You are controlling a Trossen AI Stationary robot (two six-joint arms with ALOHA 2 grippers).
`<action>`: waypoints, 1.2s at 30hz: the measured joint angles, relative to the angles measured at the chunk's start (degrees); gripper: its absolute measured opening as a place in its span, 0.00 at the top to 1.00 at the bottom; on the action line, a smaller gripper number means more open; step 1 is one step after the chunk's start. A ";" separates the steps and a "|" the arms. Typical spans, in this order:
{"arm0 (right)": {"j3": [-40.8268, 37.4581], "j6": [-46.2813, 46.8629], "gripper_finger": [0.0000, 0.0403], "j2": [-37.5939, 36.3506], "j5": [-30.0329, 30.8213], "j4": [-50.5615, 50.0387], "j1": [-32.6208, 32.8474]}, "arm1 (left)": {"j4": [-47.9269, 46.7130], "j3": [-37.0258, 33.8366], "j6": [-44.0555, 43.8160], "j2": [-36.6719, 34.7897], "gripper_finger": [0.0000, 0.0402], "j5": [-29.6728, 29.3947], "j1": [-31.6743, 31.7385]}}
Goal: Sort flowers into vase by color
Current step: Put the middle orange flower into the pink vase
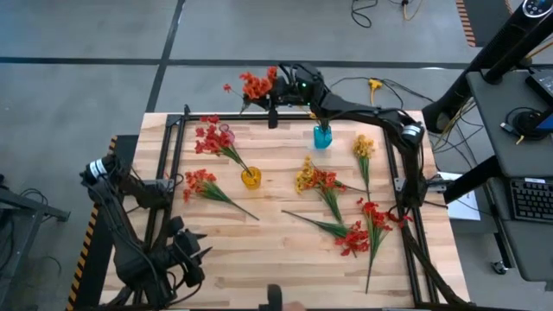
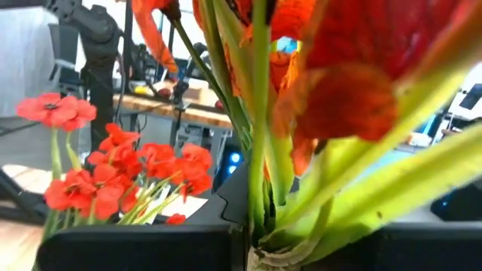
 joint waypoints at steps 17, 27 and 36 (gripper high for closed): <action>3.30 6.16 0.93 4.53 1.12 5.36 -0.05 | -5.33 0.00 -9.34 0.47 0.60 4.14 -4.77; 5.11 7.14 0.93 7.58 1.20 5.81 0.07 | -9.37 0.00 -16.30 0.42 0.60 4.81 -8.23; 5.24 7.47 0.93 9.99 1.14 6.60 0.08 | -10.36 0.00 -16.56 0.42 0.60 6.08 -8.80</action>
